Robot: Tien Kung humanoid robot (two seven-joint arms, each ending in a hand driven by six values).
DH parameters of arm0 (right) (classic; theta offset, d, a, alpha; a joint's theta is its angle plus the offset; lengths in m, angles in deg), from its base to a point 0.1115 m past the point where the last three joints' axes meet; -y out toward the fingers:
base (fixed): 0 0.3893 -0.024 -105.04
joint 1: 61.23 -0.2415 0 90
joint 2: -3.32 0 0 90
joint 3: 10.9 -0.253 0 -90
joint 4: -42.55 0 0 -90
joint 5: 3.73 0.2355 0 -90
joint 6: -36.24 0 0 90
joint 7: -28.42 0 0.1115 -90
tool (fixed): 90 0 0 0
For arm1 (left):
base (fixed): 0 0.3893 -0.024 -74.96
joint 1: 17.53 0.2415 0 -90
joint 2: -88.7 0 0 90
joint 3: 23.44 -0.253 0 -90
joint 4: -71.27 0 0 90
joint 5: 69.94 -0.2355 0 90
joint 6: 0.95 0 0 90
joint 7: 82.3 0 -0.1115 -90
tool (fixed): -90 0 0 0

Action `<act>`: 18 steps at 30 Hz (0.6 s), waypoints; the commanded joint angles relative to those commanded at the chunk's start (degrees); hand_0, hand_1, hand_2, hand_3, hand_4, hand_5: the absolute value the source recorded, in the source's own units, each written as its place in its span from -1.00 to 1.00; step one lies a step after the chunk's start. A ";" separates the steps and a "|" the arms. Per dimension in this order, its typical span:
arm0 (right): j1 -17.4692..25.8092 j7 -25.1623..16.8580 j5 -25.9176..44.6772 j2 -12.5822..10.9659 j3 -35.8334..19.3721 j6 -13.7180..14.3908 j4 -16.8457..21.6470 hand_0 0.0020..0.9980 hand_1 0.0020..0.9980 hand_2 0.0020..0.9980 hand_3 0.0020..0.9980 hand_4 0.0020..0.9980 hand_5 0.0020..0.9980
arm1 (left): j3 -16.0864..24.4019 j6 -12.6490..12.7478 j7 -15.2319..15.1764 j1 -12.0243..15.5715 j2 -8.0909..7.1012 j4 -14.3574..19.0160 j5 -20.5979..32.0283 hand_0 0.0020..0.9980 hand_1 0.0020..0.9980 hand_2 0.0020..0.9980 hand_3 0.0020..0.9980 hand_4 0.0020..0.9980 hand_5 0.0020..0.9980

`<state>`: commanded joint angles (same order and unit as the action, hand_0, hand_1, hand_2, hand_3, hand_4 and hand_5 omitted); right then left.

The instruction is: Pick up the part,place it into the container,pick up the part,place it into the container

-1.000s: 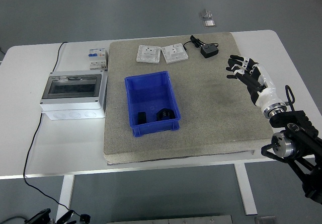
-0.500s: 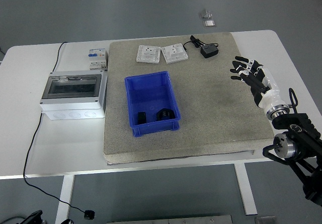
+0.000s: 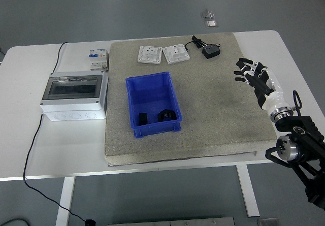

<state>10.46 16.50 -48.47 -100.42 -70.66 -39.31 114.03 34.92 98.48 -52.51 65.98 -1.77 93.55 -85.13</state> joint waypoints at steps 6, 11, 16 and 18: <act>-0.04 0.08 0.05 0.00 0.03 0.09 -0.12 0.22 0.13 0.34 0.28 0.54 -0.11 | 0.81 0.98 -1.82 -0.54 0.27 -0.41 3.86 0.16 0.29 0.34 0.54 0.94 1.00; 0.01 0.09 0.04 -0.05 -0.07 0.19 -0.16 0.21 0.13 0.33 0.28 0.53 -0.08 | 0.68 3.99 -2.12 -1.42 -0.20 0.35 -2.50 0.20 0.34 0.42 0.54 0.69 1.00; -0.11 0.14 -0.08 0.01 0.04 0.29 -0.16 0.21 0.13 0.33 0.28 0.53 -0.08 | 1.23 6.51 -6.02 -2.87 -0.63 -0.16 -9.49 0.20 0.34 0.42 0.54 0.69 1.00; -0.09 0.15 -0.06 0.04 0.01 0.41 -0.18 0.20 0.10 0.33 0.28 0.53 -0.07 | 0.79 6.94 -7.39 -3.42 -0.47 -0.43 -11.32 0.23 0.40 0.54 0.66 0.66 0.81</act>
<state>10.37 16.65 -48.53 -100.38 -70.65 -38.90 113.85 35.70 105.41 -59.90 62.56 -2.24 93.12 -96.45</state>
